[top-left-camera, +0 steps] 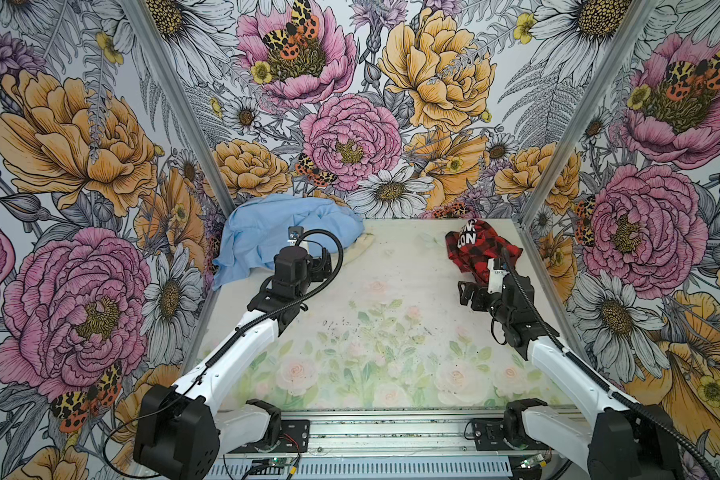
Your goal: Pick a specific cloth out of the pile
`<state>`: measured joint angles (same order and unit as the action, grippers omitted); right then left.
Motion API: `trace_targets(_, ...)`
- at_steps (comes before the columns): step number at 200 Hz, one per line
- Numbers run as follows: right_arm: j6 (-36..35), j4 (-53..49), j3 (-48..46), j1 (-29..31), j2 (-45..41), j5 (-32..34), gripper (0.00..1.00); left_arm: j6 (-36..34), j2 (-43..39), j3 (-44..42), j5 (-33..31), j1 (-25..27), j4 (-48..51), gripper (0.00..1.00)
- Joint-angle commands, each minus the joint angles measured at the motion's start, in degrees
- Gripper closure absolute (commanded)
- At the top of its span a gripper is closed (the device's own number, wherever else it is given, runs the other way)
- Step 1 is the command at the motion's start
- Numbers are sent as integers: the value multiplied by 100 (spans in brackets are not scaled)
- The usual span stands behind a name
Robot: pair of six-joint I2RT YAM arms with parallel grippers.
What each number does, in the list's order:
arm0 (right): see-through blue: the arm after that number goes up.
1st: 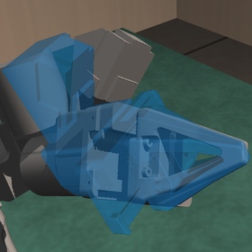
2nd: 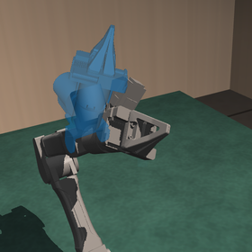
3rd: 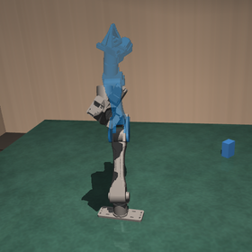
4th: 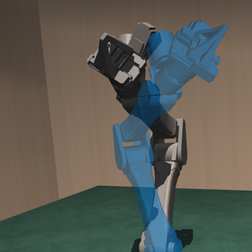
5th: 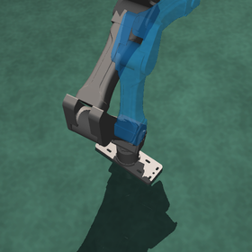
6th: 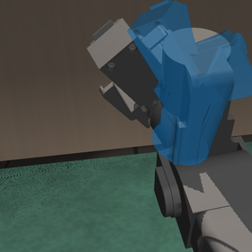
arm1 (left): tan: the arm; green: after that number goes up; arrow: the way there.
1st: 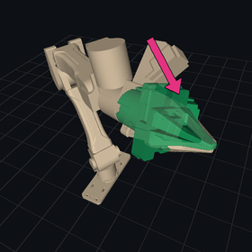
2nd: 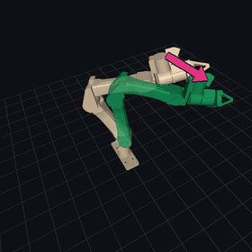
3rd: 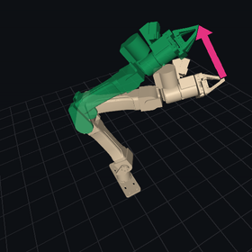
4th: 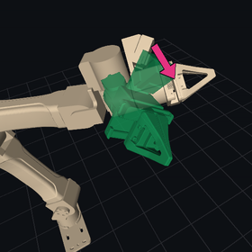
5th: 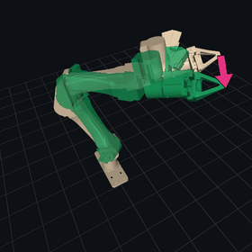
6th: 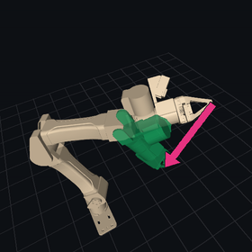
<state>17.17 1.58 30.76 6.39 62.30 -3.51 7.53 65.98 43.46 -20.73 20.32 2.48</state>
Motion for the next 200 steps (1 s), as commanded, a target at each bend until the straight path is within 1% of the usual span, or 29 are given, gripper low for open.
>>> trace_targets(1, -280, 1004, -283, -28, -14, 677, 1, -571, -292, -1396, -1379, -42, -2106, 1)
trace_targets(10, -285, 1084, -394, -92, -144, 851, 0, -898, -296, -1905, -1577, -120, -2859, 1)
trace_targets(21, -448, 1249, -570, -103, -346, 1171, 0, -1140, -145, -2328, -1473, -325, -3556, 1)
trace_targets(26, -481, 1302, -658, -118, -452, 1342, 1, -1142, -28, -2473, -1357, -454, -3833, 1)
trace_targets(36, -611, 1670, -923, -121, -620, 1621, 1, -998, 306, -2758, -924, -798, -4463, 1)
trace_targets(42, -707, 2105, -1224, -121, -664, 1709, 0, -987, 563, -2872, -580, -990, -4994, 1)
trace_targets(49, -759, 2674, -1557, -138, -663, 1810, 0, -1018, 714, -2923, -560, -1023, -5365, 1)
trace_targets(53, -769, 2981, -1728, -150, -636, 1853, 0, -1096, 766, -2962, -422, -1039, -5532, 1)
trace_targets(61, -806, 3446, -1954, -192, -502, 1847, 1, -1241, 906, -3020, -95, -1112, -5867, 1)
trace_targets(74, -795, 3684, -1985, -316, -285, 1709, 0, -1303, 1235, -3086, -8, -1200, -6334, 1)
trace_targets(89, -741, 3925, -1931, -585, 35, 1373, 0, -1189, 2090, -3120, 216, -1438, -7347, 1)
trace_targets(102, -589, 4473, -2031, -818, 343, 1187, 1, -1067, 2625, -3068, 256, -1573, -7857, 1)
trace_targets(107, -530, 4699, -2060, -907, 489, 1113, 1, -1053, 2561, -3088, 237, -1570, -7813, 1)
trace_targets(115, -435, 5044, -2076, -1030, 702, 916, 0, -975, 2347, -3076, 228, -1592, -7430, 1)
trace_targets(122, -474, 5230, -2025, -1104, 894, 707, 0, -934, 2316, -3038, 231, -1623, -7279, 1)
trace_targets(128, -542, 5026, -1873, -1149, 931, 443, 1, -937, 2373, -3011, 252, -1633, -7367, 1)
trace_targets(135, -603, 4691, -1694, -1156, 966, 335, 1, -987, 2461, -2991, 203, -1612, -7474, 1)
trace_targets(144, -649, 4677, -1565, -1158, 1111, 190, 0, -988, 2393, -2971, 175, -1575, -7316, 1)
trace_targets(154, -708, 4440, -1455, -1164, 1119, 86, 1, -1007, 2399, -2836, 150, -1567, -7094, 1)
trace_targets(162, -758, 4493, -1446, -1158, 1166, 77, 0, -1017, 2373, -2677, -30, -1496, -6750, 1)
trace_targets(169, -778, 4606, -1482, -1165, 1179, 90, 1, -1045, 2339, -2549, -53, -1467, -6459, 1)
trace_targets(182, -867, 4981, -1667, -1141, 1165, 206, 1, -972, 2343, -2462, -17, -1536, -6301, 1)
trace_targets(200, -746, 5161, -1743, -1134, 1195, 688, 0, -970, 2347, -2466, -10, -1531, -6315, 1)
